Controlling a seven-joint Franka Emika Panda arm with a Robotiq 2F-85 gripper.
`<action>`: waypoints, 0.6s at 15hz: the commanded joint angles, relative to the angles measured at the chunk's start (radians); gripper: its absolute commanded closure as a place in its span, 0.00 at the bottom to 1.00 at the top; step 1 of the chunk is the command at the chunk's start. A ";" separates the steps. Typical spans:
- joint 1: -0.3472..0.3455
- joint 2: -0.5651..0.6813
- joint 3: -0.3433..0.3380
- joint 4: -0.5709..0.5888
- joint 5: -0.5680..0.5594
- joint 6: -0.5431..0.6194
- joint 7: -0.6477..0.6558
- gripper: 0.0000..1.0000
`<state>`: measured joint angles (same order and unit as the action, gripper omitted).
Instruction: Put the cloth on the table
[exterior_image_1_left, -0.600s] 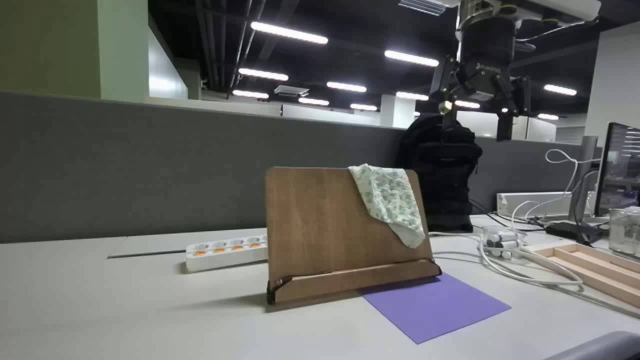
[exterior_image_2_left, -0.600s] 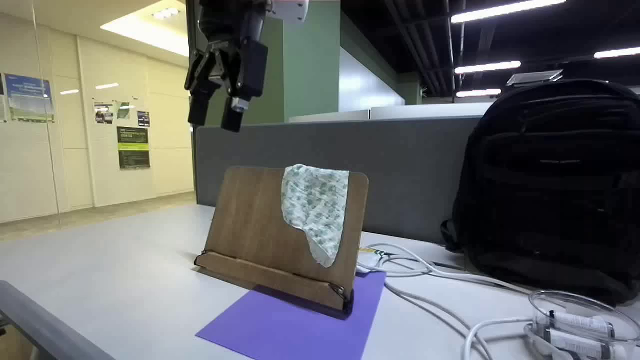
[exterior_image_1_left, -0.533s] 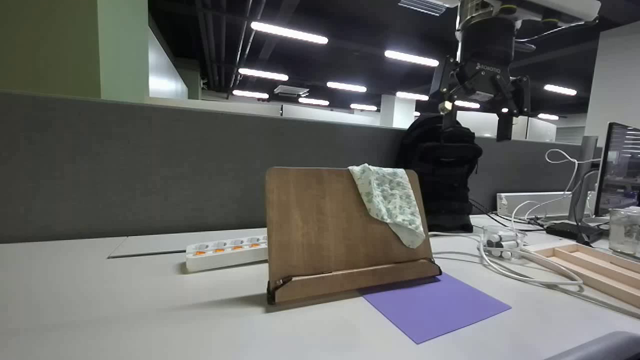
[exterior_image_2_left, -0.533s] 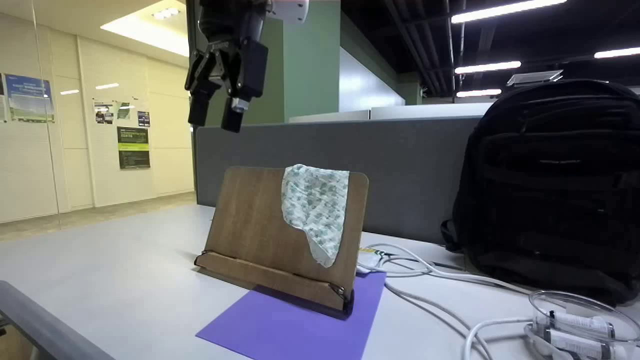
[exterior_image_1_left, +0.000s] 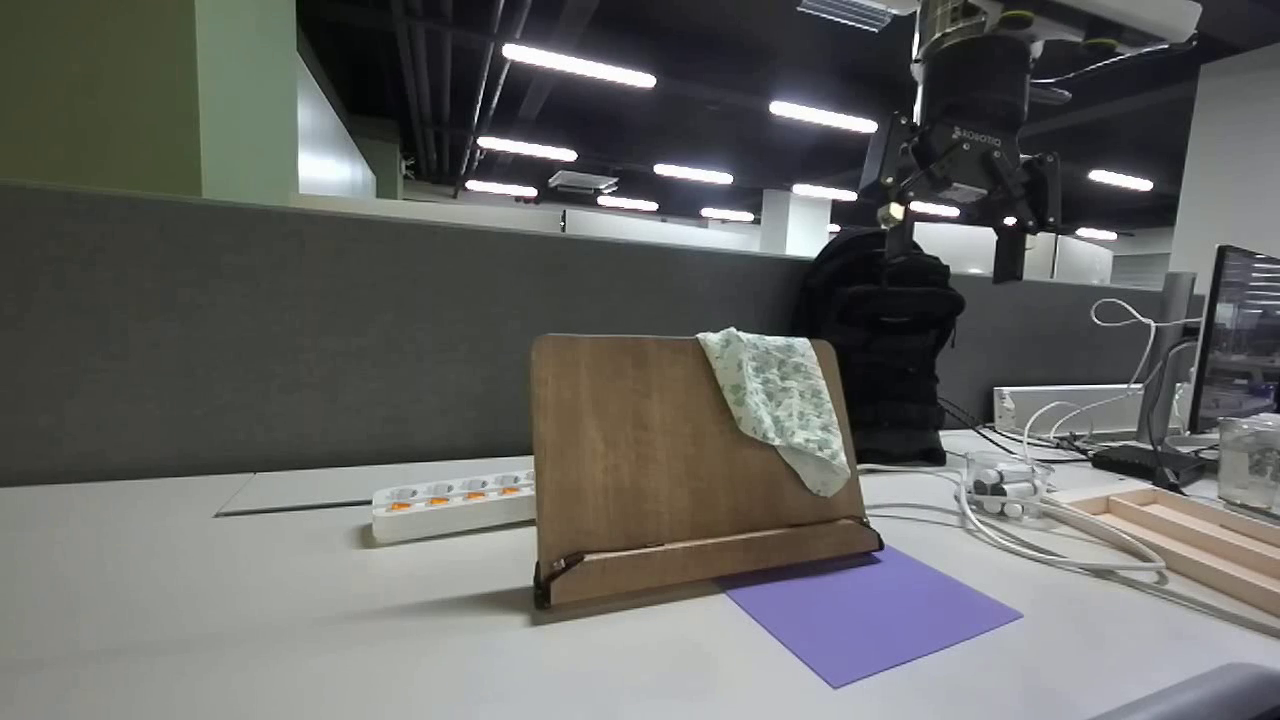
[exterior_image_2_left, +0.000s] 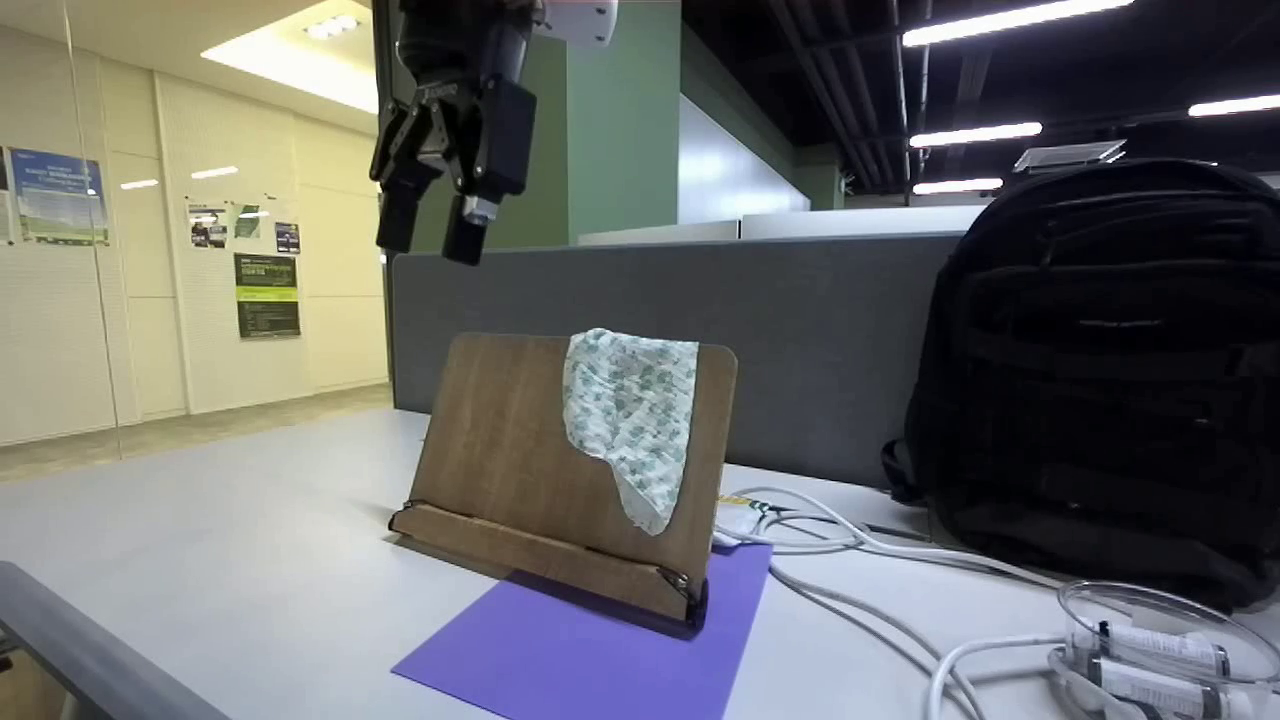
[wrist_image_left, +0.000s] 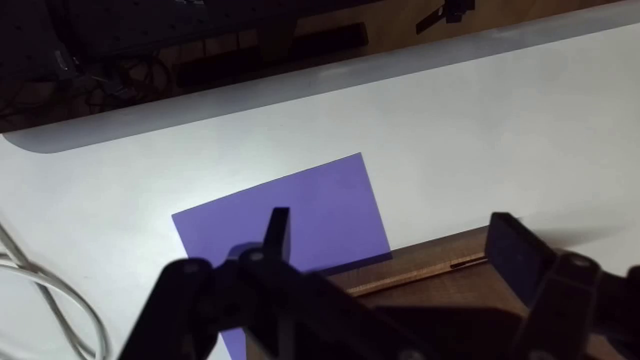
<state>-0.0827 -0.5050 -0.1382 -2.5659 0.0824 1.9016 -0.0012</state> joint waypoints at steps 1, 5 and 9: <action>-0.012 0.001 0.010 0.001 0.005 -0.002 -0.005 0.00; -0.023 0.055 0.024 0.027 -0.008 0.112 0.033 0.00; -0.027 0.155 0.051 0.056 -0.025 0.364 0.060 0.00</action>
<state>-0.1031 -0.4381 -0.1152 -2.5604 0.0761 2.1451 0.0078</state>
